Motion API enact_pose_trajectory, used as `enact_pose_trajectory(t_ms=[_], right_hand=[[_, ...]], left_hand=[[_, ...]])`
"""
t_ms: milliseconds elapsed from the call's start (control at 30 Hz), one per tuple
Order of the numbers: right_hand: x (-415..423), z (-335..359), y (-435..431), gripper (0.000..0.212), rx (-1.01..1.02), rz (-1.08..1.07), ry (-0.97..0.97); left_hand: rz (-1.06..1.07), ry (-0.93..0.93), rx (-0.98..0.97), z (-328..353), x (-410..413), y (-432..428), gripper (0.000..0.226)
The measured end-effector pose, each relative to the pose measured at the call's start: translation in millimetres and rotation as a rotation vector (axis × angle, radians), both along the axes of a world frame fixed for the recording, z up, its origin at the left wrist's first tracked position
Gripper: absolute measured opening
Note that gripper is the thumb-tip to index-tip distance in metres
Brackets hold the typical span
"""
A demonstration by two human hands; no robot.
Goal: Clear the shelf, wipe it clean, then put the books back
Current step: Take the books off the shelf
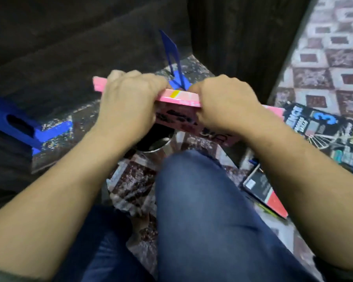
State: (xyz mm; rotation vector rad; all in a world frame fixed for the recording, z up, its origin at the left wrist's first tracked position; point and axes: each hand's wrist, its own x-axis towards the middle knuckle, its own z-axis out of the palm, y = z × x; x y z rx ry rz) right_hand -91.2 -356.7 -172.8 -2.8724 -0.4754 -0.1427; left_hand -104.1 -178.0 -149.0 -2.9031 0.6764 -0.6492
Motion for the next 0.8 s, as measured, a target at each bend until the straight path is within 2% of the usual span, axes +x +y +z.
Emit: enact_pose_trajectory(t_ms=[133, 200, 267, 467, 567, 667, 733, 800], right_hand=[[-29.1, -39.6, -73.4, 0.031, 0.022, -0.092, 0.124], [-44.3, -66.3, -100.3, 0.025, 0.025, -0.142, 0.183], [-58.7, -94.6, -122.5, 0.023, -0.013, -0.207, 0.23], [-81.8, -151.5, -176.4, 0.023, -0.087, -0.372, 0.417], [-89.4, -166.9, -197.6, 0.023, -0.061, -0.437, 0.471], [-94.5, -175.5, -216.7, 0.025, -0.053, -0.482, 0.461], [-95.6, -174.2, -226.5, 0.025, -0.067, -0.493, 0.432], [-94.8, -168.5, -232.5, 0.025, -0.079, -0.506, 0.401]], left_hand=[[-0.186, 0.317, 0.117, -14.0, 10.7, -64.4, 0.023], [-0.246, 0.503, 0.184, -15.4, 19.1, -95.3, 0.039], [-0.33, 0.565, 0.195, -18.7, 26.3, -124.8, 0.048], [-0.687, 0.271, 0.386, -63.5, 55.4, -194.2, 0.029], [-0.761, 0.053, 0.553, -86.9, 68.9, -220.0, 0.021], [-0.585, -0.158, 0.762, -99.4, 79.3, -236.8, 0.018], [-0.356, -0.198, 0.878, -103.1, 83.6, -244.1, 0.019], [-0.237, -0.187, 0.917, -100.2, 86.0, -250.4, 0.016]])
